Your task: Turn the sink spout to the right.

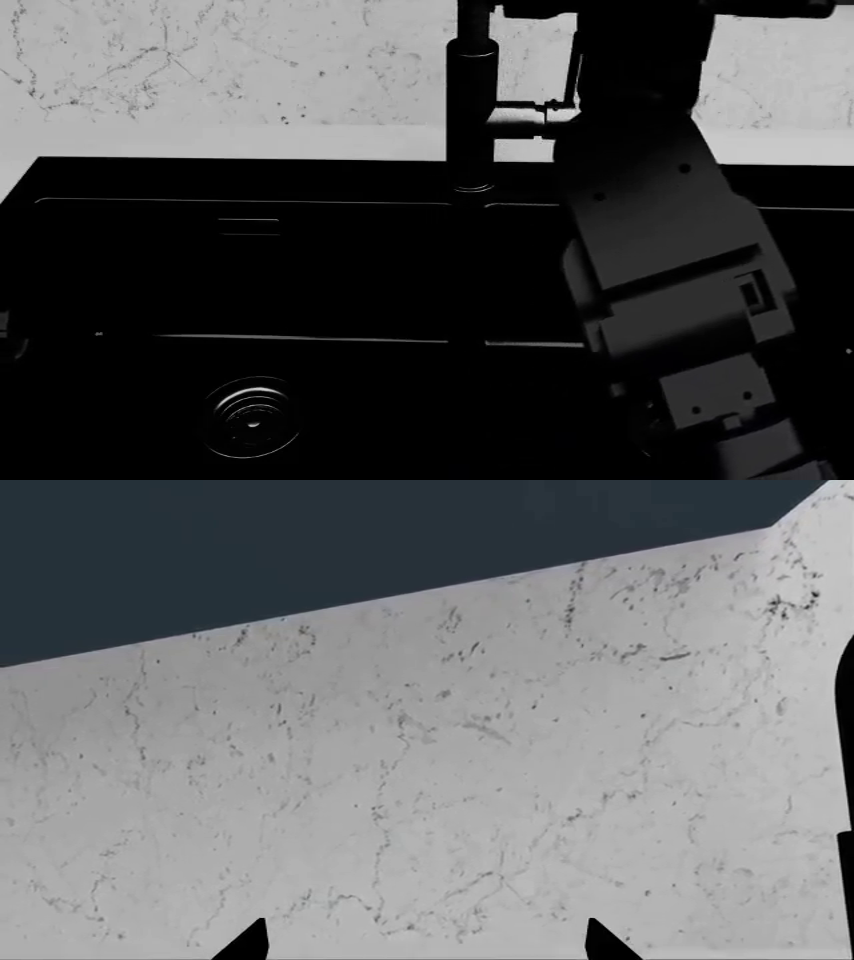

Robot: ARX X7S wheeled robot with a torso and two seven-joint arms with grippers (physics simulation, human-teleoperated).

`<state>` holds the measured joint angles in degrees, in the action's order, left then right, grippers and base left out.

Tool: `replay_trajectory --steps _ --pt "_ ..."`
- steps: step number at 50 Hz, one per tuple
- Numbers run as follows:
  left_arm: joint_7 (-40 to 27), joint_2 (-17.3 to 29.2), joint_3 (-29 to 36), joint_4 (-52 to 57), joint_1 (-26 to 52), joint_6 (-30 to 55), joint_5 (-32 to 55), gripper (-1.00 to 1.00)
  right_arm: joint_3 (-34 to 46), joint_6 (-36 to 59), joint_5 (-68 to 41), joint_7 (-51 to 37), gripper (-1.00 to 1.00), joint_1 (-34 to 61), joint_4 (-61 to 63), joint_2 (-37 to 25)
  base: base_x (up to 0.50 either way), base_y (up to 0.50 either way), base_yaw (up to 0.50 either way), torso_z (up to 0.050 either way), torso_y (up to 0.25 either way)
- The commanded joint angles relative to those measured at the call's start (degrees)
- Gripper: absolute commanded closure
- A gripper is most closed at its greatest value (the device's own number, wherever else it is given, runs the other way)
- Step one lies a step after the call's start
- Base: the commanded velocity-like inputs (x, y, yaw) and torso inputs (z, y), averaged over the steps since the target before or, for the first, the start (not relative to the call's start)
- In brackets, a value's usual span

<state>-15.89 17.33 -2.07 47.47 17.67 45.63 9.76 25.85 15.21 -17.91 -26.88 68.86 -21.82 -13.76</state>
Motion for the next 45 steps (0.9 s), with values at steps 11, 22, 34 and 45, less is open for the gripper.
replay_trajectory --steps 11,22,34,45 --pt "0.4 0.3 0.1 0.5 -0.2 -1.2 0.5 -1.0 -0.9 -1.3 0.8 -0.5 -1.0 0.0 -1.9 -1.1 0.0 0.0 0.0 0.0 0.0" --pt "0.2 0.5 0.2 0.3 -0.3 -1.5 0.6 -1.0 -0.8 -2.5 1.0 -0.5 -1.0 -0.3 -3.6 -1.0 0.0 0.0 0.0 0.0 0.0" --pt "0.0 0.7 0.3 0.2 -0.2 -1.5 0.8 -1.0 -0.9 -3.5 1.4 -0.4 -1.0 0.9 -6.0 -0.9 0.0 0.0 0.0 0.0 0.0" --pt "-0.2 0.9 0.6 0.0 -0.2 -1.6 0.9 -1.0 -0.5 -4.7 1.9 0.5 -1.0 3.7 -8.5 -0.6 0.0 0.0 0.0 0.0 0.0"
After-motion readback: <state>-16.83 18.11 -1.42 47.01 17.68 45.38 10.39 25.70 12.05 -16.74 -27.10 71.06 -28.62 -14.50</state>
